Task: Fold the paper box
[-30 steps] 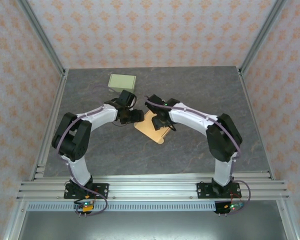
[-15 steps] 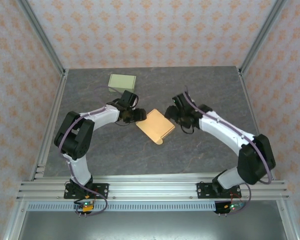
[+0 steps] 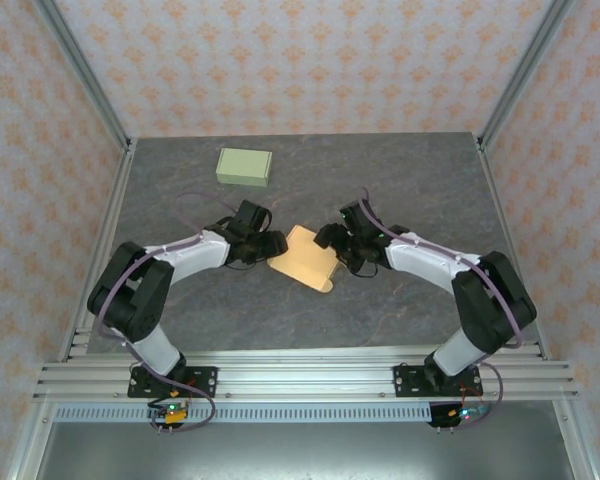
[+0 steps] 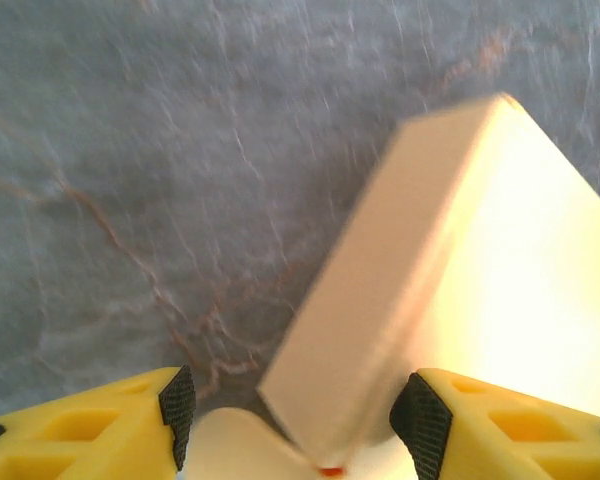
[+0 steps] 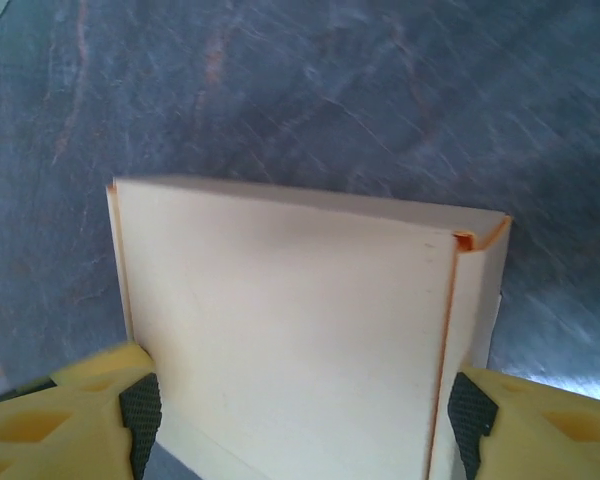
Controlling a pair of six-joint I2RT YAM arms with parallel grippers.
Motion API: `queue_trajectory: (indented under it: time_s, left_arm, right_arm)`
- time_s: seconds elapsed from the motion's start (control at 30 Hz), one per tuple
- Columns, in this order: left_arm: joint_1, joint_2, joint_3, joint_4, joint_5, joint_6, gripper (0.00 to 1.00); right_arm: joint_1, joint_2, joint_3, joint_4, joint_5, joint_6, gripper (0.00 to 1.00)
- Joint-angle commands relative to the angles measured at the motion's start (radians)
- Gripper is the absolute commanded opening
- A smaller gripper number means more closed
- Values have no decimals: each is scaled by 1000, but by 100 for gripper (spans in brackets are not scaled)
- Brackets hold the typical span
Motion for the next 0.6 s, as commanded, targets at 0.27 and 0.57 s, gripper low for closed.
queue_trajectory:
  time_s: [0.27, 0.57]
  left_arm:
    - [-121, -18, -17, -72, -22, -93, 62]
    - [-116, -70, 30, -184, -22, -90, 63]
  right_arm:
    - [-60, 181, 193, 22, 16, -314, 75]
    - [-168, -4, 99, -138, 38, -378, 75]
